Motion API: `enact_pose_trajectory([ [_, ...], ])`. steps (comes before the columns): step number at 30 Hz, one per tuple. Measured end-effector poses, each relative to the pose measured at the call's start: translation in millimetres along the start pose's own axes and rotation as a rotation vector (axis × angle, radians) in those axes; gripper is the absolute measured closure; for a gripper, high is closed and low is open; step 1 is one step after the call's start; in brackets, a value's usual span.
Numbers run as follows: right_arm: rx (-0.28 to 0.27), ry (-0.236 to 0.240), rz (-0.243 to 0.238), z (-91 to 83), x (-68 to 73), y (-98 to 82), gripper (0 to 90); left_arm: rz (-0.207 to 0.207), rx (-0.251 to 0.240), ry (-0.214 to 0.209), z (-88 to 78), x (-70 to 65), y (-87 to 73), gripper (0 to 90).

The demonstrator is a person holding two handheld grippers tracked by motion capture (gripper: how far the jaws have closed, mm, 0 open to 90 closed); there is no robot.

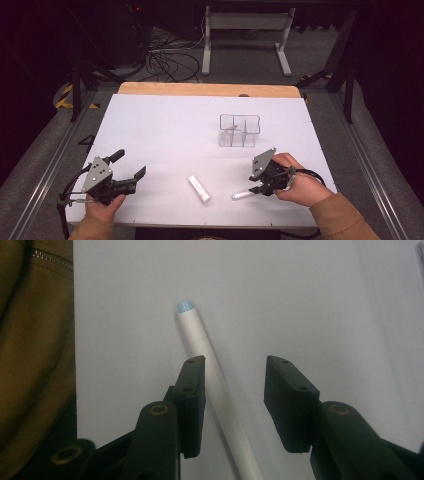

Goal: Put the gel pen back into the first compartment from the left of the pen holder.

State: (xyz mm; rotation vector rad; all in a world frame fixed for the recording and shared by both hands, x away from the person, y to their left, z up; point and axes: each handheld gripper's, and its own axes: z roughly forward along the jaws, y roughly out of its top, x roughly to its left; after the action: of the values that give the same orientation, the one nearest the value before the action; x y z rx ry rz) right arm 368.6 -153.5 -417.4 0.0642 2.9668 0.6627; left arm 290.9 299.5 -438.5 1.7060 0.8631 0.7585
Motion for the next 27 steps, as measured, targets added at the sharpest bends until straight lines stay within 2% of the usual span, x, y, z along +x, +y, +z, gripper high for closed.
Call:
enact_pose_trajectory([
  [5,0.030,0.011,-0.026,4.6,1.3,0.9,65.4,0.000,0.001,0.002,0.1,0.1,-0.1,13.3],
  [6,0.050,0.017,-0.028,4.7,2.0,1.4,65.6,0.000,0.001,0.002,0.1,0.1,-0.1,13.3],
  [13,0.096,0.039,-0.083,12.1,3.4,2.3,68.0,-0.001,0.001,0.001,0.1,0.2,-0.2,13.3],
  [22,0.133,0.060,-0.118,20.6,3.3,2.0,70.6,-0.003,0.001,0.000,0.8,0.3,-0.4,13.3],
  [27,0.155,0.064,-0.157,24.6,2.9,3.0,71.4,-0.001,0.002,0.000,0.7,0.2,-0.6,13.3],
])
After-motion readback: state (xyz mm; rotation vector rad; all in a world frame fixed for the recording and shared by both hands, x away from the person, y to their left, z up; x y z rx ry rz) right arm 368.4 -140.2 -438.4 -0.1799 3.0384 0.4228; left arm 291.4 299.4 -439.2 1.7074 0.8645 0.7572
